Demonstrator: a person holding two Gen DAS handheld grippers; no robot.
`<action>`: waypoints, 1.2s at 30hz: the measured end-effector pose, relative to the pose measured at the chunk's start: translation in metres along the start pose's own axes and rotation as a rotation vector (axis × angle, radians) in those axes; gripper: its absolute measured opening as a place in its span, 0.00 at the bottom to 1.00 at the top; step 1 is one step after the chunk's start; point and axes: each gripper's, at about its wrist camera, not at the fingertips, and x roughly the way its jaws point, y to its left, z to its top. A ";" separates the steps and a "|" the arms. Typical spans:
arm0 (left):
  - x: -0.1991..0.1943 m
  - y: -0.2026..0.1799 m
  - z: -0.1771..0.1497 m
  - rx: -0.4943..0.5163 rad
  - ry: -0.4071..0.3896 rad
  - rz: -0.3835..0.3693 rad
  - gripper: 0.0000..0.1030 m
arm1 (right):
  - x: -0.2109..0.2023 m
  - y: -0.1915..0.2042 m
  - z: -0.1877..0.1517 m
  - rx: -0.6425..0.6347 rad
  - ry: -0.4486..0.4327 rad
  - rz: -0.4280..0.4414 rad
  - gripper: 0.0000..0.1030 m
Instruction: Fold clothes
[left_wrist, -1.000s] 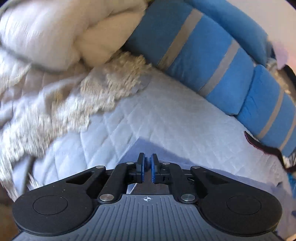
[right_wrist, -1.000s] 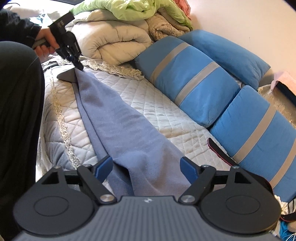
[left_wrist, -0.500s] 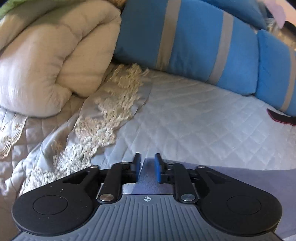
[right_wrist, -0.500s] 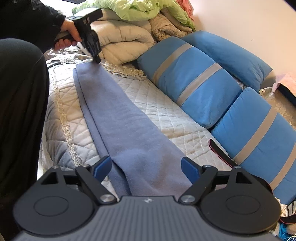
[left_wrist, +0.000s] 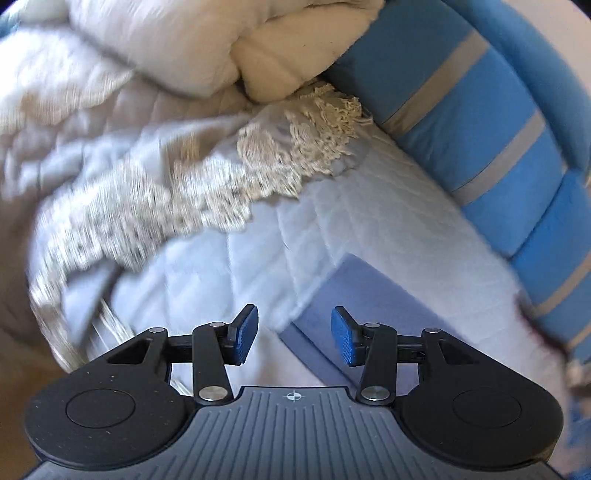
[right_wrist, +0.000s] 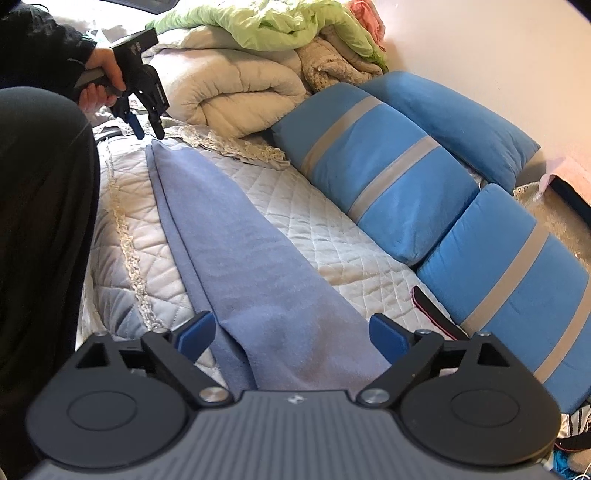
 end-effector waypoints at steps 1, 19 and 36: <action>-0.001 0.004 -0.002 -0.039 0.003 -0.032 0.41 | 0.000 0.000 0.000 0.000 0.001 -0.001 0.94; 0.020 0.033 -0.025 -0.376 -0.023 -0.303 0.02 | -0.004 0.005 -0.003 -0.008 0.005 0.001 0.95; 0.011 0.056 -0.030 -0.437 -0.039 -0.254 0.45 | -0.008 0.002 -0.003 0.000 -0.006 -0.011 0.97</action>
